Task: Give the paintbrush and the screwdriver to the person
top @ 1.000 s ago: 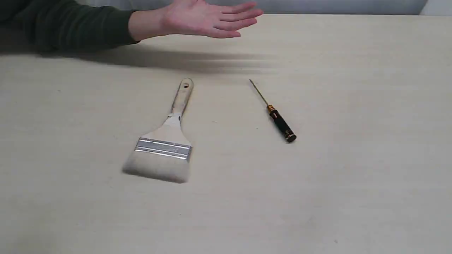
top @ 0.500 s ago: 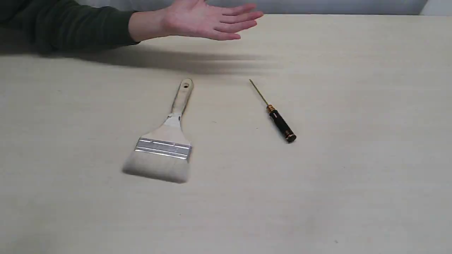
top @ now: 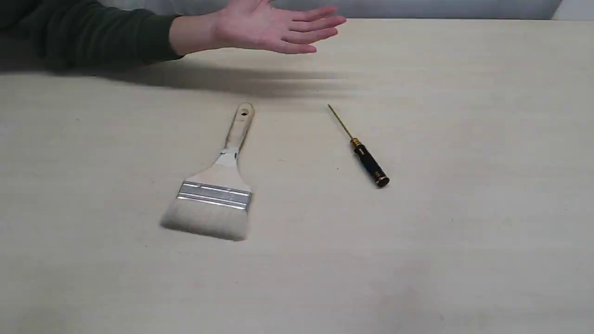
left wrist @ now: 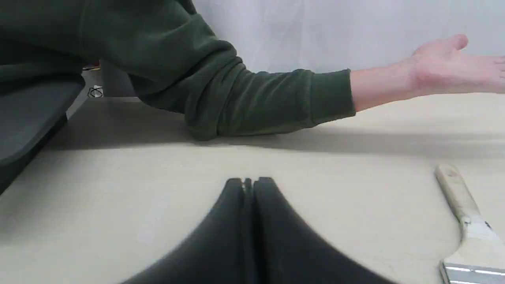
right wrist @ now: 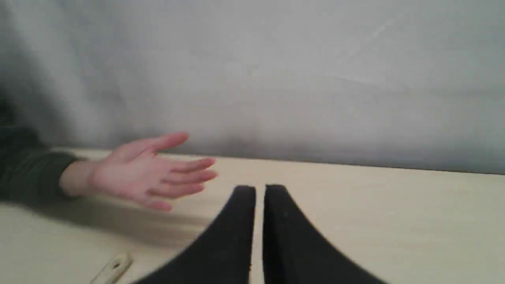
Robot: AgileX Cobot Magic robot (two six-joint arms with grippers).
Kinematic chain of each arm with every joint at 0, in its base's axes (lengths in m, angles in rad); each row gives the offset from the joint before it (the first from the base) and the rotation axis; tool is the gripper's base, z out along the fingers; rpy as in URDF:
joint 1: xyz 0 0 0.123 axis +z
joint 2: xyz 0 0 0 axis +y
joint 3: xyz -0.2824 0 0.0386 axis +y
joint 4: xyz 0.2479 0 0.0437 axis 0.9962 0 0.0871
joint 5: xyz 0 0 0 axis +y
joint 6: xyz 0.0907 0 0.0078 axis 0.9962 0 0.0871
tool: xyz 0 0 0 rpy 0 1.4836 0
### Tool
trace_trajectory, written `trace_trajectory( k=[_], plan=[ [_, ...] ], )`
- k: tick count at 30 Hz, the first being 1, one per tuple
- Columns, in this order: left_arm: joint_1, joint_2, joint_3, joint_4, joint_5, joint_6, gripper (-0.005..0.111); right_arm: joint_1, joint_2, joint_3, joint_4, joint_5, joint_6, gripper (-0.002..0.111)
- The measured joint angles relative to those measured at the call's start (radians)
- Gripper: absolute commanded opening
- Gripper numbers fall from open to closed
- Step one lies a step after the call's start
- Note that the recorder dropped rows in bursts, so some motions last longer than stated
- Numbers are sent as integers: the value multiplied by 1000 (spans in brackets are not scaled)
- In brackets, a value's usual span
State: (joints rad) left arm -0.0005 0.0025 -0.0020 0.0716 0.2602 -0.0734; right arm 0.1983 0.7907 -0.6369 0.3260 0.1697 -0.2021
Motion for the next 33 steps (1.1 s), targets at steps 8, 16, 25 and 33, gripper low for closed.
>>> trace_trajectory(
  k=[8,16,25,33],
  plan=[
    [0,0,0,0,0,0,0,167,398,-215,-8,52,-66,4],
    [0,0,0,0,0,0,0,174,626,-308,-74,109,-67,32],
    [0,0,0,0,0,0,0,155,761,-373,-80,127,-60,42],
    [0,0,0,0,0,0,0,134,923,-488,-139,249,-26,42]
  ],
)
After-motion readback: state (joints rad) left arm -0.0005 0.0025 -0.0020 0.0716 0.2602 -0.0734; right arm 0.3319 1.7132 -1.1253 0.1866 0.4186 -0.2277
